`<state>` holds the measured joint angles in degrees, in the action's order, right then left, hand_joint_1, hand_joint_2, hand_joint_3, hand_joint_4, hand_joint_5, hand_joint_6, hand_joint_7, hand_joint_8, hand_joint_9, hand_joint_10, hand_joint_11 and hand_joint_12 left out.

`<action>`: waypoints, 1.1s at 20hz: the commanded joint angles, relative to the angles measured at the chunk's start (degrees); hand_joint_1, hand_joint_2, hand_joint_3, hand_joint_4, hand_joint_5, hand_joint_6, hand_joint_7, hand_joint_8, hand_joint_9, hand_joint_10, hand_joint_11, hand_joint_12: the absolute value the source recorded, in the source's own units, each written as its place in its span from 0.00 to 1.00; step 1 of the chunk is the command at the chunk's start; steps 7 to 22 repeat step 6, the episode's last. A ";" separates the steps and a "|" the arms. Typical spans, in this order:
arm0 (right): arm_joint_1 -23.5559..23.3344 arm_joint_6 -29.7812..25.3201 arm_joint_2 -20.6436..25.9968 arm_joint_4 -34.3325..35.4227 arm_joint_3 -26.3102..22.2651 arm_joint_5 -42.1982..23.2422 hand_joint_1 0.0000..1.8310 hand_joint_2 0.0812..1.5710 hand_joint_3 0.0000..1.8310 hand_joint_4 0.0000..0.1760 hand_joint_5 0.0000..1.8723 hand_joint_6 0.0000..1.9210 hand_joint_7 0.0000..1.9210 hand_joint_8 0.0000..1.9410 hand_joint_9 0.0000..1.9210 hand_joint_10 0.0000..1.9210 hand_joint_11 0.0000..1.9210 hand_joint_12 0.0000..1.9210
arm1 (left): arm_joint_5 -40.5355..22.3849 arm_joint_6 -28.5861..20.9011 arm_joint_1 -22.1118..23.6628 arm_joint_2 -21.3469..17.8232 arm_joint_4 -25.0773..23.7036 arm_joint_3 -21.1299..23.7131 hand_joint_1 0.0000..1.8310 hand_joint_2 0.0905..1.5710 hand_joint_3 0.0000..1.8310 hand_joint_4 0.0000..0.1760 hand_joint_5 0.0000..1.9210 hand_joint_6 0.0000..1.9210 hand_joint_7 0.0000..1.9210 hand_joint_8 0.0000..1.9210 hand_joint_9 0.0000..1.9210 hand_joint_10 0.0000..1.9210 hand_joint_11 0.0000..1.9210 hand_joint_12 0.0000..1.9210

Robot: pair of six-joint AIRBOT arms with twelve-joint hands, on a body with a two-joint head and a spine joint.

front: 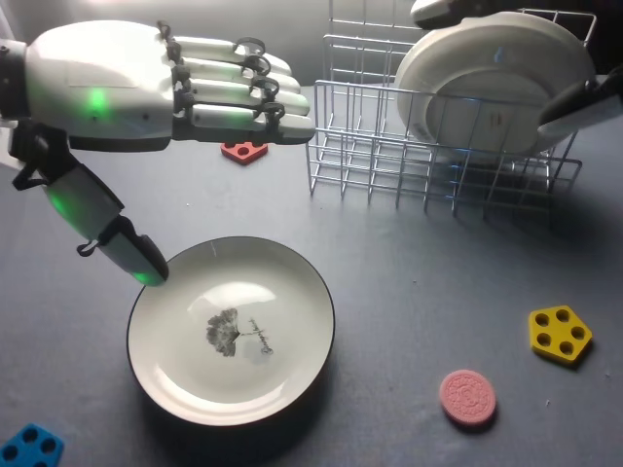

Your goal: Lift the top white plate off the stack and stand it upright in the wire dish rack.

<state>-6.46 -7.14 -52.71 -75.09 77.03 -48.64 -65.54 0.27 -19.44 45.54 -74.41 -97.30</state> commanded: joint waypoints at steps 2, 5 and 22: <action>-0.10 0.39 1.28 5.03 -0.64 -1.44 0.49 0.61 0.00 0.04 0.23 0.00 0.24 0.00 0.29 0.00 0.32 0.10 | -3.07 -0.06 1.73 -0.88 4.79 0.37 0.21 0.46 0.00 0.00 0.00 0.00 0.03 0.00 0.03 0.00 0.01 0.12; 0.29 1.76 1.42 5.06 -1.11 -0.90 0.49 0.60 0.00 0.02 0.24 0.00 0.24 0.00 0.29 0.00 0.32 0.10 | -2.85 -0.22 1.78 -0.94 4.96 0.45 0.21 0.47 0.00 0.00 0.01 0.00 0.02 0.00 0.03 0.00 0.00 0.11; 0.52 3.06 1.42 5.06 -1.11 -0.84 0.49 0.61 0.00 0.00 0.23 0.00 0.24 0.00 0.28 0.00 0.31 0.09 | -2.78 -0.21 1.80 -0.94 4.99 0.61 0.22 0.47 0.00 0.00 0.01 0.00 0.03 0.00 0.03 0.00 0.00 0.12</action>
